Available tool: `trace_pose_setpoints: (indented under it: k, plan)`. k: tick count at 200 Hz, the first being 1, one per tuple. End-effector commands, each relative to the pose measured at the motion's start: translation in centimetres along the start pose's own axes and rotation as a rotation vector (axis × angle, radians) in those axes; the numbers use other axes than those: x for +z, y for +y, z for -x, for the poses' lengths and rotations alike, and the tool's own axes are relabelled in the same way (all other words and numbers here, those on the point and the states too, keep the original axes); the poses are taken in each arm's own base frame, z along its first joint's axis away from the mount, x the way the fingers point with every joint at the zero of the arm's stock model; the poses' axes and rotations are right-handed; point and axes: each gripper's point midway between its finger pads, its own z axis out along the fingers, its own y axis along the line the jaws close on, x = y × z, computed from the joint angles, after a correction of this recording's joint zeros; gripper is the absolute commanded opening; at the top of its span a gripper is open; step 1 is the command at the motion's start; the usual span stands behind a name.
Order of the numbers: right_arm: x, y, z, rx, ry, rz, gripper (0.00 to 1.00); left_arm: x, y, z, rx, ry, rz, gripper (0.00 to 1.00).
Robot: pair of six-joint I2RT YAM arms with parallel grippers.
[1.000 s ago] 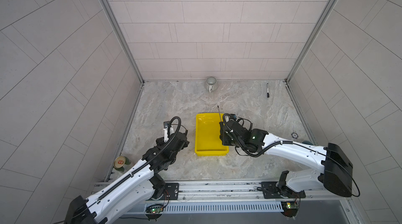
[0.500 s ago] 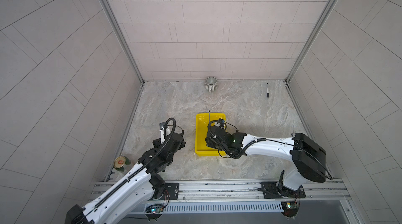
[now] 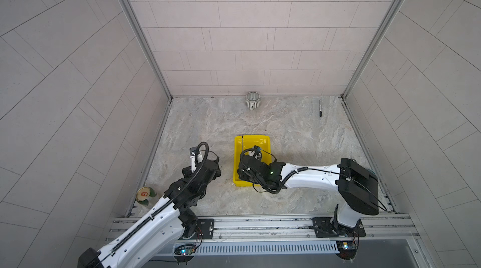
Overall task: Put the screwdriver in the bin
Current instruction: Place the screwdriver into the bin.
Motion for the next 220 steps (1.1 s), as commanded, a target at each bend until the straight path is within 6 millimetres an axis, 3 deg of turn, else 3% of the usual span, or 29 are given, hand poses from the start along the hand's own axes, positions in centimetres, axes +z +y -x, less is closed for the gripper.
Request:
trace_pose_setpoints:
  k: [1,79,109,135,161,189,220]
  plan:
    - [-0.1,0.5,-0.1,0.036,-0.016,0.009,0.14,0.1,0.4,-0.1,-0.001,-0.006,0.01,1.0]
    - [-0.5,0.5,-0.3,0.019,-0.02,0.011,0.39,0.3,0.3,-0.3,0.002,0.001,0.013,1.0]
    - [-1.6,0.7,0.5,-0.009,-0.047,0.005,0.42,0.4,0.3,-0.3,0.004,0.005,0.017,1.0]
    - [-4.0,0.8,2.2,-0.065,-0.109,-0.003,0.43,0.5,0.1,-0.4,0.006,0.008,0.013,1.0]
    - [-8.6,0.6,5.8,-0.218,-0.26,-0.027,0.47,0.7,-0.2,-0.6,0.022,0.027,0.011,1.0]
    - [-13.2,-3.4,9.9,-0.381,-0.447,-0.152,0.55,0.9,-0.5,-0.8,0.031,0.038,0.006,1.0]
    - [-15.3,-12.2,13.1,-0.306,-0.429,-0.278,0.62,1.0,-0.7,-0.8,0.038,0.047,0.001,1.0]
